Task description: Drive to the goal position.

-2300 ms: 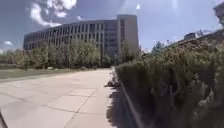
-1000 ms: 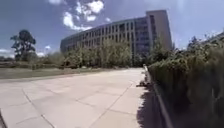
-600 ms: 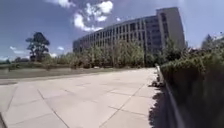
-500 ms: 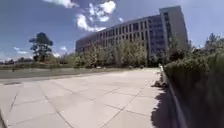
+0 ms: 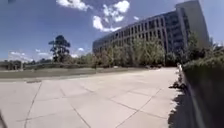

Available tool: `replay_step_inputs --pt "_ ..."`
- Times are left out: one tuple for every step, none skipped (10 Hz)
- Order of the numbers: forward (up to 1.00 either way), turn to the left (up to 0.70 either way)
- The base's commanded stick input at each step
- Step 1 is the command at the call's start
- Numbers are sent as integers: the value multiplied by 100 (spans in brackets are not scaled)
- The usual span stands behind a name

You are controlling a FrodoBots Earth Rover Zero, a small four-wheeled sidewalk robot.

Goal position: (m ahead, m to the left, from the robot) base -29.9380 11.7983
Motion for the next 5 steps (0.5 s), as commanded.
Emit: replay_step_inputs --pt "0 45" --pt "0 45" --pt "0 45" --pt "0 45" --pt "0 45"
